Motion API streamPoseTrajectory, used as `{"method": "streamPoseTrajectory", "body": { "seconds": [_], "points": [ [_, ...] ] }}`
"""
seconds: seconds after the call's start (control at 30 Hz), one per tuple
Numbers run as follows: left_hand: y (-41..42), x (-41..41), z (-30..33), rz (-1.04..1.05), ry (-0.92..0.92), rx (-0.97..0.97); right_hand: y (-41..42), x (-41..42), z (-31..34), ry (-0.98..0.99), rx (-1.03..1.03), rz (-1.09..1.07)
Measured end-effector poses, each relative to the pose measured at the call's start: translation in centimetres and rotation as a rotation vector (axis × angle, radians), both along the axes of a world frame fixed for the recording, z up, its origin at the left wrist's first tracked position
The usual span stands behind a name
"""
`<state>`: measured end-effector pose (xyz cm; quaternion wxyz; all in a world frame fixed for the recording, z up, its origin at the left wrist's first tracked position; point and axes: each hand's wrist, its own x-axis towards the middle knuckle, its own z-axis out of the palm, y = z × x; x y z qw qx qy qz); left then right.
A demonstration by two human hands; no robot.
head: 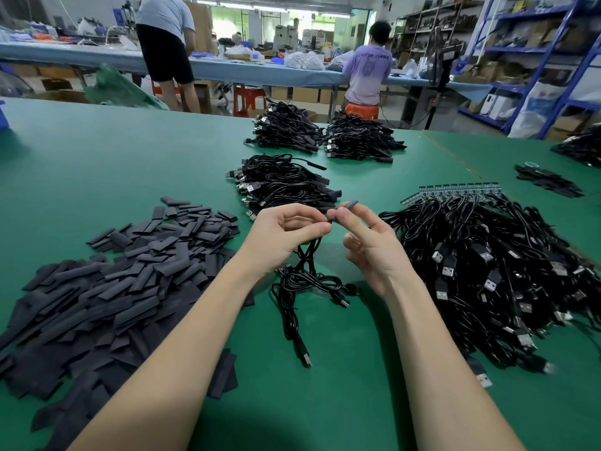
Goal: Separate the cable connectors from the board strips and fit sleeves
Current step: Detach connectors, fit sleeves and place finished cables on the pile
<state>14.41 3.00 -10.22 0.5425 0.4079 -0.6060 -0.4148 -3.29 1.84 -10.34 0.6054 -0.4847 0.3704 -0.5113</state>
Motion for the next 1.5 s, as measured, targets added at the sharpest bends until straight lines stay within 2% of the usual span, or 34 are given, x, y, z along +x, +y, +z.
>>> {"method": "streamPoseTrajectory", "body": {
  "seconds": [0.5,0.67,0.9,1.03,1.2,1.37,1.5],
  "points": [
    [0.1,-0.1,0.1,0.051,-0.099,-0.136,0.0,0.3,-0.2,-0.095,0.037,-0.061],
    [0.0,0.0,0.2,0.056,-0.081,-0.137,-0.1,0.8,-0.3,-0.012,-0.005,-0.044],
    [-0.1,0.0,0.2,0.074,-0.044,-0.134,0.1,1.2,-0.4,0.005,-0.017,-0.056],
    [-0.3,-0.2,0.2,0.039,-0.054,-0.060,-0.1,1.4,-0.6,-0.046,-0.074,-0.165],
    [-0.2,0.1,0.0,0.030,-0.050,0.021,-0.3,1.8,-1.0,-0.004,-0.176,-0.240],
    [0.0,-0.1,0.1,0.059,0.042,0.070,-0.2,2.2,-1.0,-0.023,-0.120,-0.233],
    [0.2,-0.1,0.3,0.087,0.039,0.068,0.0,2.7,-1.0,-0.068,-0.056,-0.203]
  ]
}}
